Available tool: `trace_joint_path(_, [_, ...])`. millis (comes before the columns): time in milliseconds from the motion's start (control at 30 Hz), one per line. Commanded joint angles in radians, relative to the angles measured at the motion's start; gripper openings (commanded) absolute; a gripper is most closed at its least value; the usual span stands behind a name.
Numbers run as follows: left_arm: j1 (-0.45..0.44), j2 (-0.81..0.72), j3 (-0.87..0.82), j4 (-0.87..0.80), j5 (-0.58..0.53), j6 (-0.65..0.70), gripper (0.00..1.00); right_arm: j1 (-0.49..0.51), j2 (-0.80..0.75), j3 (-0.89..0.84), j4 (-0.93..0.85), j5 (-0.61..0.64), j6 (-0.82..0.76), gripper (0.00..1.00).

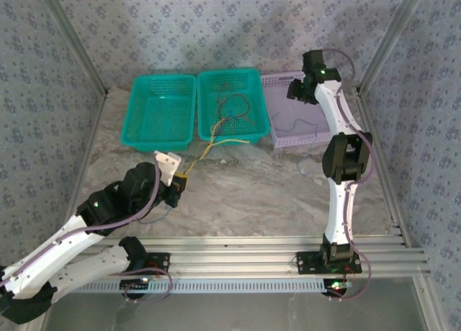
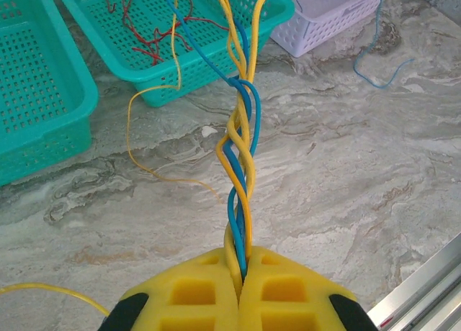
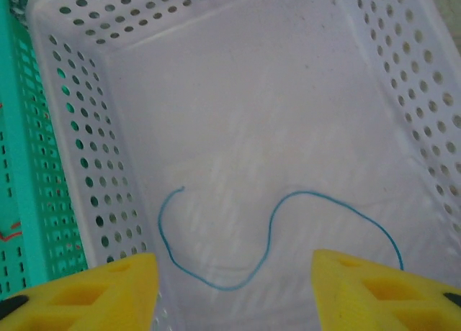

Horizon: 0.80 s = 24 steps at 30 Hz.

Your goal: Untangle the cables

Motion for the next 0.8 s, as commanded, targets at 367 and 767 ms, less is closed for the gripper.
trace_joint_path(367, [0.004,0.005,0.012,0.02,0.045,0.017,0.0,0.074,-0.759,-0.981,0.441,0.114,0.146,0.66])
trace_joint_path(767, [0.002,0.099,0.03,0.259,0.253,-0.096,0.0,0.086,-0.719,-1.256,0.594,0.176,0.177,0.65])
